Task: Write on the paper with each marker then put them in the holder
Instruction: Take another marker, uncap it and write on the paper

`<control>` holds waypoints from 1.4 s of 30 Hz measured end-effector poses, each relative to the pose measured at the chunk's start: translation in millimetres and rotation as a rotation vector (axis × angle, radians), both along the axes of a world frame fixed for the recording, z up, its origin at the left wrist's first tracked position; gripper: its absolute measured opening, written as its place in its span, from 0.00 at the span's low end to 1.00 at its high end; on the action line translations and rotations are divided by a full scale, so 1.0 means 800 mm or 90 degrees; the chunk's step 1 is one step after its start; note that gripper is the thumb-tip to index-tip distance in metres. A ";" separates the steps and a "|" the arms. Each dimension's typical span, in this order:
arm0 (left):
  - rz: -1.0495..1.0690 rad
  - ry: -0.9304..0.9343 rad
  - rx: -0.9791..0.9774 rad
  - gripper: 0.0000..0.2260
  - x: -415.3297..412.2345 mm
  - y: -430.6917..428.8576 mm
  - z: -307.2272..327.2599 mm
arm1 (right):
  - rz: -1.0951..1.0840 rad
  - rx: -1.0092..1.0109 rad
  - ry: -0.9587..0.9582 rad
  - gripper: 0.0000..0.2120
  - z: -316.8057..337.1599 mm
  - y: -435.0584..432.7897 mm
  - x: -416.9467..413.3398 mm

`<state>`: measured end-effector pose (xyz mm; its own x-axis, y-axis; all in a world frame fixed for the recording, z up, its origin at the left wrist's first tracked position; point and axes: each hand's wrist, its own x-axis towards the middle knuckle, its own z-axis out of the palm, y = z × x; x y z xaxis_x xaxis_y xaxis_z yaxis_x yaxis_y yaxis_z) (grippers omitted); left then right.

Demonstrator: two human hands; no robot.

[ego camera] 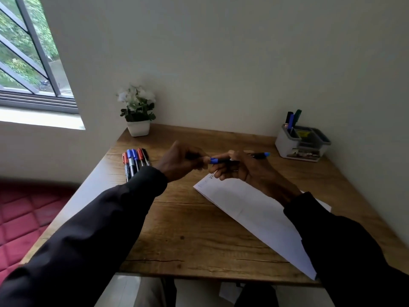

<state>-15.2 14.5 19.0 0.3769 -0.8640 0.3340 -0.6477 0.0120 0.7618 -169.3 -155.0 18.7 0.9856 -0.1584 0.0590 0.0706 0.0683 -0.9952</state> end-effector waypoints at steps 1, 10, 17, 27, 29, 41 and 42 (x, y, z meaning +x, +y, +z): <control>0.006 0.011 0.008 0.04 0.003 -0.003 0.000 | -0.016 -0.006 -0.004 0.22 0.000 -0.004 0.000; 0.120 -0.044 0.146 0.06 0.035 -0.024 -0.036 | -0.227 -0.014 -0.035 0.19 -0.036 -0.028 -0.012; 0.235 -0.030 0.141 0.07 0.045 -0.059 -0.050 | -0.223 -0.033 0.002 0.13 -0.056 -0.027 -0.016; 0.259 0.019 0.127 0.08 0.059 -0.065 -0.060 | -0.201 -0.097 -0.031 0.13 -0.069 -0.027 -0.016; 0.256 0.026 0.126 0.08 0.060 -0.065 -0.061 | -0.200 -0.101 -0.036 0.14 -0.071 -0.026 -0.015; 0.219 -0.003 0.109 0.06 0.061 -0.029 -0.046 | -0.178 -0.092 -0.005 0.12 -0.064 -0.028 -0.016; 0.199 -0.003 0.107 0.06 0.060 -0.023 -0.044 | -0.175 -0.097 0.002 0.11 -0.063 -0.028 -0.016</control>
<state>32.5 -4.2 -16.5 0.6309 -0.7496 0.2000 -0.6040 -0.3128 0.7330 -182.0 -177.8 -31.3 0.9070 -0.4091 0.1004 0.0634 -0.1031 -0.9926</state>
